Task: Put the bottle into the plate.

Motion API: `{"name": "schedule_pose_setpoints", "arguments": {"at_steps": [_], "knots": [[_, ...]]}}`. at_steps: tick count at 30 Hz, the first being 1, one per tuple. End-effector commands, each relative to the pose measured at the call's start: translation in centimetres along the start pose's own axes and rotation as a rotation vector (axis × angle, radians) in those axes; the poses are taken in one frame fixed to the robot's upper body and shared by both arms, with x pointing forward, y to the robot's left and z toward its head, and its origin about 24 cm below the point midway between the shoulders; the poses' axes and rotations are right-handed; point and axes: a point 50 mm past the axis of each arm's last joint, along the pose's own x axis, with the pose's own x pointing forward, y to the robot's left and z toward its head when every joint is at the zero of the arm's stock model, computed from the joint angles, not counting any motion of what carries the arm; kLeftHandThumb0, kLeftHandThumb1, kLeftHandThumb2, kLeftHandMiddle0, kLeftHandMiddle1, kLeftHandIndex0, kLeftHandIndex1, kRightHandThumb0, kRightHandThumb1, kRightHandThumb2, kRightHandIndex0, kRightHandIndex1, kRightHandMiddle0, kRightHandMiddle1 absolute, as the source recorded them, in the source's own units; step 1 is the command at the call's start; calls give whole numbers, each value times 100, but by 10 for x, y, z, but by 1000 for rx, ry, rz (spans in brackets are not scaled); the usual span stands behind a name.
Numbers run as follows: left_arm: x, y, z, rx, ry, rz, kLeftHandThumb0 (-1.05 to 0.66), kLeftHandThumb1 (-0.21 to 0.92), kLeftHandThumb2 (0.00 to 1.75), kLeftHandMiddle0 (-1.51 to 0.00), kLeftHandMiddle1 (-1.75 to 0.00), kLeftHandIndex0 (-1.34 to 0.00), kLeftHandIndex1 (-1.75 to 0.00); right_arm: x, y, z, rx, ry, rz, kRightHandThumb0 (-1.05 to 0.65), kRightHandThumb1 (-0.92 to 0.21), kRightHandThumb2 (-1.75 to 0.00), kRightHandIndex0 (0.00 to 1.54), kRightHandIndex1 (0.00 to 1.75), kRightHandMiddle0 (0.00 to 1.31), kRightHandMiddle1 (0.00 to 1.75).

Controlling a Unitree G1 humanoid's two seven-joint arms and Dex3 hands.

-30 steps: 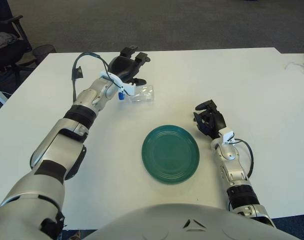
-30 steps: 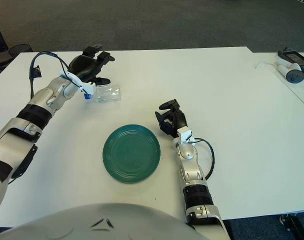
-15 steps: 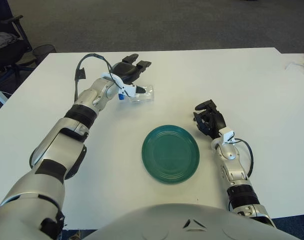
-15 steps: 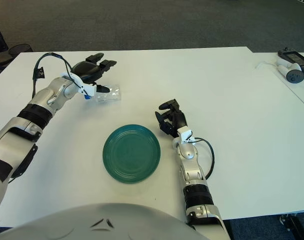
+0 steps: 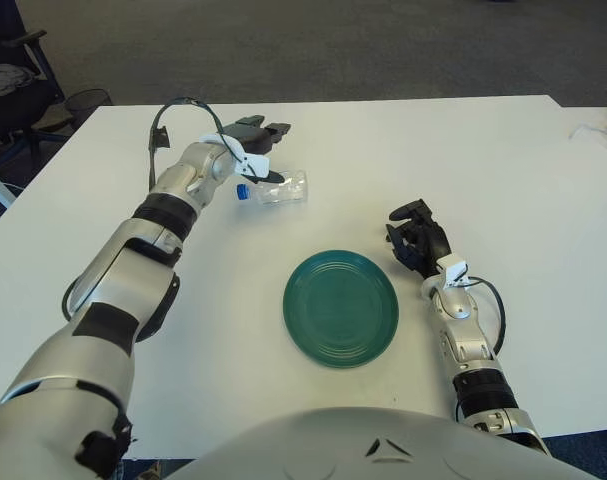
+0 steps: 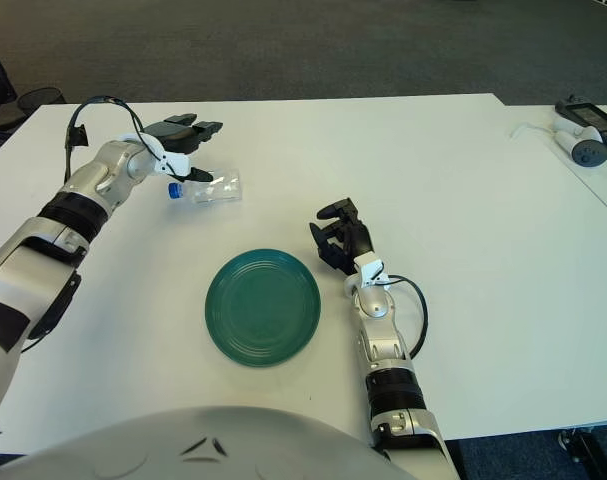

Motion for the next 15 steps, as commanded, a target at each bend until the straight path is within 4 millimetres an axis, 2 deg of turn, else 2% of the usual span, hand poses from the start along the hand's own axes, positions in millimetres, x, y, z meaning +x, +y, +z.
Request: {"name": "schedule_pose_setpoints", "arguments": {"at_steps": [1,15], "knots": [[2,8,0,-24,1,-11,-105,92,38,0,0,0,0,-21,3,-42,21,248,19,-1,-92,-48,21,163,20,165],[8,3,-2,-37,27,-66,-98,92,44,0,0,0,0,-21,3,-43,29,246,13,-1,-92,-46,22,162,21,164]]}}
